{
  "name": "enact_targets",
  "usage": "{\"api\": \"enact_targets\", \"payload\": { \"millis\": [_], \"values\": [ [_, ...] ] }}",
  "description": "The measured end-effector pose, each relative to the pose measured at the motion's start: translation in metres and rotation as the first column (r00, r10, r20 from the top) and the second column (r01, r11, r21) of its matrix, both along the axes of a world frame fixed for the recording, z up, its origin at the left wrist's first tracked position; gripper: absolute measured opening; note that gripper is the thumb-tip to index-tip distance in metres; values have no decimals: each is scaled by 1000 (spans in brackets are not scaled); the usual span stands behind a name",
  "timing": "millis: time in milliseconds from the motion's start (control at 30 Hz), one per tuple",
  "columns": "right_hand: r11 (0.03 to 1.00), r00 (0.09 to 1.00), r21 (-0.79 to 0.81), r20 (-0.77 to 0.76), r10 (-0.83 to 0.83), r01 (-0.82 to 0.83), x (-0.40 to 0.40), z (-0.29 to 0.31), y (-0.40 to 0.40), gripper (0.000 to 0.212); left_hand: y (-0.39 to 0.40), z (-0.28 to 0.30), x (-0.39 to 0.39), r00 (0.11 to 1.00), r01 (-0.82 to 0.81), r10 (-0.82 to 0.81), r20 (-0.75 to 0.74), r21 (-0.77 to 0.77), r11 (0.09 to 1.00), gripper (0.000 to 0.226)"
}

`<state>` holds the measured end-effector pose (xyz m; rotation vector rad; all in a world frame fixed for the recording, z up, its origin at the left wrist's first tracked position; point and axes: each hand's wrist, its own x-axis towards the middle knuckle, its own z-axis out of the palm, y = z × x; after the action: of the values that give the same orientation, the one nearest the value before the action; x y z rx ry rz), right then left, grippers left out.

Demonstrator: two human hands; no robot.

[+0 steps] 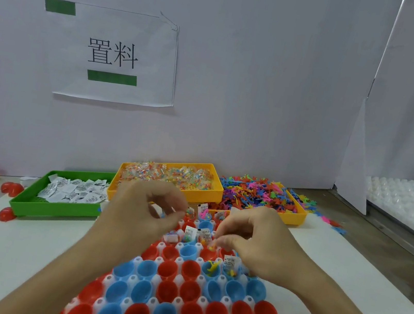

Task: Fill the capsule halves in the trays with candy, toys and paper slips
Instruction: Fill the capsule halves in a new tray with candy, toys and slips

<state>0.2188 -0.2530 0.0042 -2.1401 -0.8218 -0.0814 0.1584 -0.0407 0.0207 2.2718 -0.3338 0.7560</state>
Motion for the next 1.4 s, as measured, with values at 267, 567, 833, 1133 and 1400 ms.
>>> {"api": "enact_targets", "payload": {
  "millis": [267, 567, 833, 1133, 1400],
  "values": [
    [971, 996, -229, 24, 83, -75, -1, -7, 3, 18, 44, 13, 7, 990, -141, 142, 4, -82, 987, 23],
    [960, 994, -276, 74, 75, -52, 0, -14, 8, 9, 128, 0, 27, 869, -489, 481, -118, -359, 795, 16],
    [940, 981, -334, 153, 123, -65, 4, -17, 7, 10, 166, -35, 66, 736, -606, 618, -276, 138, 783, 7],
    [989, 973, -142, 215, 81, -51, 4, -15, 3, 11, 163, -37, 97, 608, -519, 664, -435, 415, 747, 22],
    [998, 976, -39, 212, 55, -47, 9, -13, 0, 14, 166, -33, 102, 596, -568, 678, -430, 371, 735, 14]
  ]
}}
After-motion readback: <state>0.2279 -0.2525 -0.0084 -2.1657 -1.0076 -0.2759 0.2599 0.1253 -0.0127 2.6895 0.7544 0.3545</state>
